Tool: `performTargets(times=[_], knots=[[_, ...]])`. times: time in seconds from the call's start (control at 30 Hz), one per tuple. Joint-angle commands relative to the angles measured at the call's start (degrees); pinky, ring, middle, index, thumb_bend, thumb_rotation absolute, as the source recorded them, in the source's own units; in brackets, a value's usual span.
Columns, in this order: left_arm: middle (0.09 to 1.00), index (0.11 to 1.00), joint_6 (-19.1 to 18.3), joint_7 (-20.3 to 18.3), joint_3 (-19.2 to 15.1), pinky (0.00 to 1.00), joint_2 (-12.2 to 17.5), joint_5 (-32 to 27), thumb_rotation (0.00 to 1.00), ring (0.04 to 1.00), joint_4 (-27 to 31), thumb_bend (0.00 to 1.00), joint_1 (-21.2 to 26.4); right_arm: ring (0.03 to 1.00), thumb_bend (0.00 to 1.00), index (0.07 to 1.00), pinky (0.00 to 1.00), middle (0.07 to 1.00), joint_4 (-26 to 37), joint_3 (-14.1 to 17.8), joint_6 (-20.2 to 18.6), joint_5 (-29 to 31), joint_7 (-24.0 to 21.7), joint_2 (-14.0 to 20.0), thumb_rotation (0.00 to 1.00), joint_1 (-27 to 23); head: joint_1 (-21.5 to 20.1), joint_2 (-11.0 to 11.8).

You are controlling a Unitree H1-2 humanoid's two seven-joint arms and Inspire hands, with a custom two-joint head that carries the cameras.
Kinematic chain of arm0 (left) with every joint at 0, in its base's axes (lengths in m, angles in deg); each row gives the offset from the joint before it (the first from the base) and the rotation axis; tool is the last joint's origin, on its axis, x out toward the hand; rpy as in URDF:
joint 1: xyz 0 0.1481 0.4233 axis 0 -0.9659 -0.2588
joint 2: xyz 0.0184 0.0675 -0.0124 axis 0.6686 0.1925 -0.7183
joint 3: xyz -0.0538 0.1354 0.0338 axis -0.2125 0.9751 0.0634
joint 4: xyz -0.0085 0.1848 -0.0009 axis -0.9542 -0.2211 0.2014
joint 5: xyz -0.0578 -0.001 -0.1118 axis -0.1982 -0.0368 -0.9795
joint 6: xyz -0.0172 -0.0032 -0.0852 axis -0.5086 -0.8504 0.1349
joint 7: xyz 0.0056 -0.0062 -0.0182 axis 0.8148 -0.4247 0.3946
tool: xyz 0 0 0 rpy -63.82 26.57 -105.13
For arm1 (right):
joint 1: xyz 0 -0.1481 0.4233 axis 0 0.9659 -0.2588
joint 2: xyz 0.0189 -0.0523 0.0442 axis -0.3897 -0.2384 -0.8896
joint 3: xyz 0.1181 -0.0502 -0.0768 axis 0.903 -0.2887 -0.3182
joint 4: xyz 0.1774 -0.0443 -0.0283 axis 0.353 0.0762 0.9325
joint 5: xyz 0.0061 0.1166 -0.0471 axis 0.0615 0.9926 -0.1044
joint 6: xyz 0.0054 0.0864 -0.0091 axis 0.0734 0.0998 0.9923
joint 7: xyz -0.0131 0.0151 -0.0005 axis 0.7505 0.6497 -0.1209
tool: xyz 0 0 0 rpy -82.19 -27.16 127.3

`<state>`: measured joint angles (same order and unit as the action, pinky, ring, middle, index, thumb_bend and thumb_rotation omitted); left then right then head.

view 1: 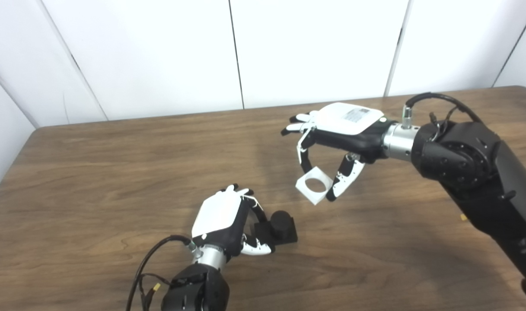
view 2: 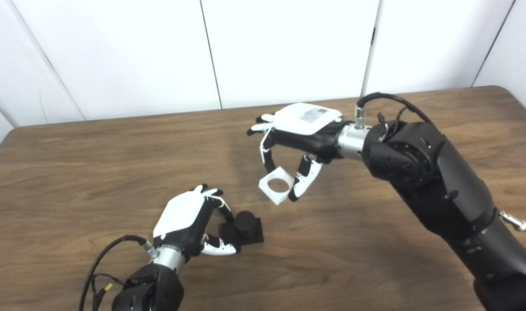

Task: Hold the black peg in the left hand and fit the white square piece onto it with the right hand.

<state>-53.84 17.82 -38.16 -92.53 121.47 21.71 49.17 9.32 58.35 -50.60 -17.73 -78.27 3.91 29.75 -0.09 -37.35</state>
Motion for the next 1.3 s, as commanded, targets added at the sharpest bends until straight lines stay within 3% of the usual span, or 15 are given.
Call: performTargets(times=[0.0,0.87,1.27], knots=[[0.908,0.487,0.14,0.00,0.08,1.00,-0.07,0.86,0.05,1.000,0.26,0.52,1.21,1.000,0.53,0.491,1.00,0.938,2.03,0.51,-0.38,0.33,0.41,-0.54,0.14,-2.00,-0.08,-0.03],[0.909,0.488,0.05,-0.76,0.01,1.00,-0.37,1.30,0.05,1.000,0.31,0.52,1.71,1.000,0.53,0.491,1.00,0.941,0.80,-4.16,1.09,-2.15,0.22,-5.73,0.15,-1.91,-0.23,-1.08],[0.912,0.488,-0.16,-1.35,-0.02,1.00,-0.75,1.51,0.06,1.000,0.47,0.52,2.08,1.000,0.53,0.490,1.00,0.939,-0.77,-5.22,2.94,-2.51,1.05,-6.57,0.14,-0.95,-0.05,-1.35]])
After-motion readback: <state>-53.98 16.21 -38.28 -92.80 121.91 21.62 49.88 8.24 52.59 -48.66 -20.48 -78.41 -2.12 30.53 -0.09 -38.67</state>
